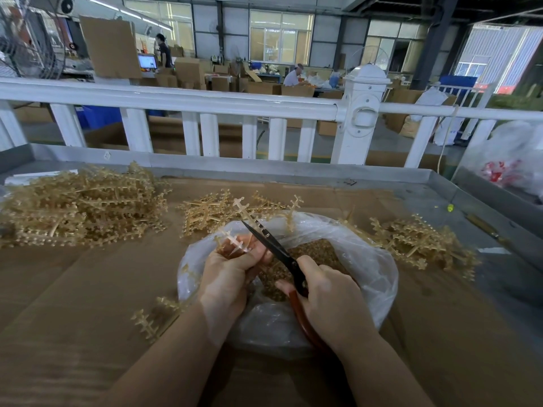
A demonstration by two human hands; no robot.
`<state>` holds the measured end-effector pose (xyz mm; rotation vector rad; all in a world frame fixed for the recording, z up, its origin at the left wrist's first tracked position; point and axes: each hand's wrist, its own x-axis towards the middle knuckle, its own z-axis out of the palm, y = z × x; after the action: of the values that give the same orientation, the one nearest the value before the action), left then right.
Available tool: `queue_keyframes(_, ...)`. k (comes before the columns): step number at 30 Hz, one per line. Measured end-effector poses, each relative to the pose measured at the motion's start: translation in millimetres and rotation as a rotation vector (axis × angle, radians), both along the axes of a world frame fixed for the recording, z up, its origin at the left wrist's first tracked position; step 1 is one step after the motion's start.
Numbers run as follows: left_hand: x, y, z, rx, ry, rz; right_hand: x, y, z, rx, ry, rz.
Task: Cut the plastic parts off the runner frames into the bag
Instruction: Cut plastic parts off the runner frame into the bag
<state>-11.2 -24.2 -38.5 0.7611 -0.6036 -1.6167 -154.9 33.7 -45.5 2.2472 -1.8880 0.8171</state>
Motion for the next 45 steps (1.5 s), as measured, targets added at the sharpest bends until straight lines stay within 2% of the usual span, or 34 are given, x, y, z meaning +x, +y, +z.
queue_keyframes(8,2.4,1.6,1.4,0.008,-0.005,-0.031,1.1,0.1,-0.3,-0.031,-0.008,-0.008)
queue_keyframes(20,1.2,-3.9,2.3,0.155,-0.043,-0.042,2.1,1.2,-4.6,-0.121,-0.061,-0.020)
queue_keyframes(30,2.5,0.5,2.7,0.083,-0.095,-0.110,4.3,0.9,-6.1,-0.156,-0.090,-0.035)
queue_keyframes(45,3.6,4.8,4.3,0.067,-0.065,-0.132,4.4,0.4,-7.4,-0.122,-0.099,-0.020)
